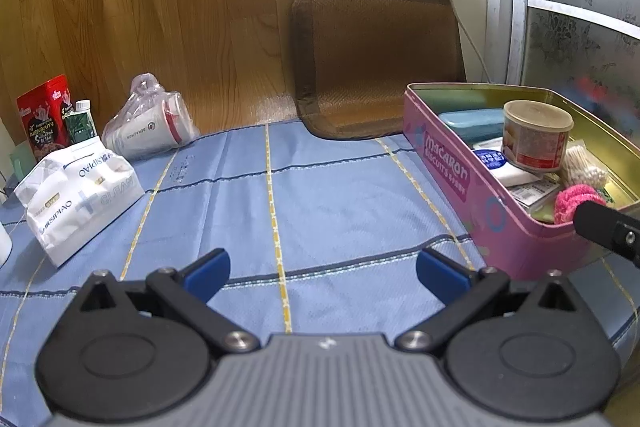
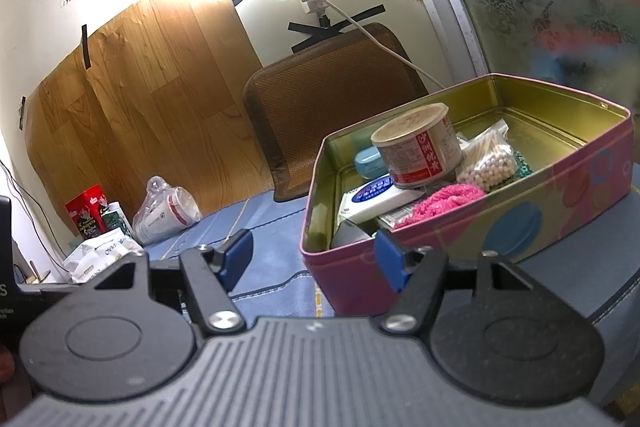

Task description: Organize soft objects

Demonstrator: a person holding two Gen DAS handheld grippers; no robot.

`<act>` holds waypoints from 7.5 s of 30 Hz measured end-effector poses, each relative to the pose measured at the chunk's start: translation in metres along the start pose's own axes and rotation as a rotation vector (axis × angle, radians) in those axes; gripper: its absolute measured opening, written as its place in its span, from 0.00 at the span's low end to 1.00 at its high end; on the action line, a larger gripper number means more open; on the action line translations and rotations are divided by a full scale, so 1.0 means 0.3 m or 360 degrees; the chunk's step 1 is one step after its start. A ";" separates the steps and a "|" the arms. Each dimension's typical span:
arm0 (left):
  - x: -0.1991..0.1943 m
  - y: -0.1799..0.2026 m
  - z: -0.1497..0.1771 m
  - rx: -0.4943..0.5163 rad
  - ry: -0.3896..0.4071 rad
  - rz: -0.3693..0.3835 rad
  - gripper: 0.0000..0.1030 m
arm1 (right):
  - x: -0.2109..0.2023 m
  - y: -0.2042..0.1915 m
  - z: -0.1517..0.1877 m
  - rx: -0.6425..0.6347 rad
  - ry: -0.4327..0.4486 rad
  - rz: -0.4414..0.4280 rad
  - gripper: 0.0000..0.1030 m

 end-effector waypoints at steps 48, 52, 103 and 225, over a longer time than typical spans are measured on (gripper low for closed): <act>-0.018 -0.017 -0.011 -0.0009 0.0013 -0.0048 1.00 | -0.012 -0.021 0.004 -0.0072 0.0062 0.0016 0.68; -0.002 -0.022 0.001 -0.0012 -0.0025 -0.0047 1.00 | -0.011 -0.023 0.005 -0.0072 0.0061 0.0019 0.68; 0.021 0.005 0.018 0.0070 -0.0084 -0.0035 1.00 | -0.015 -0.021 0.005 -0.0052 0.0084 0.0033 0.68; 0.030 0.044 0.033 0.0125 -0.0129 0.0041 1.00 | -0.019 0.008 0.018 -0.0011 0.0103 0.0040 0.68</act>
Point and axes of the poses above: each gripper's, at about its wrist camera, not at the fingertips, and x roughly the way its jaws point, y to its right, z to its underside, the point moved 7 cm from there along x, roughly the way its jaws point, and after that the axes turned 10 degrees about -z, right-handed, at the moved point
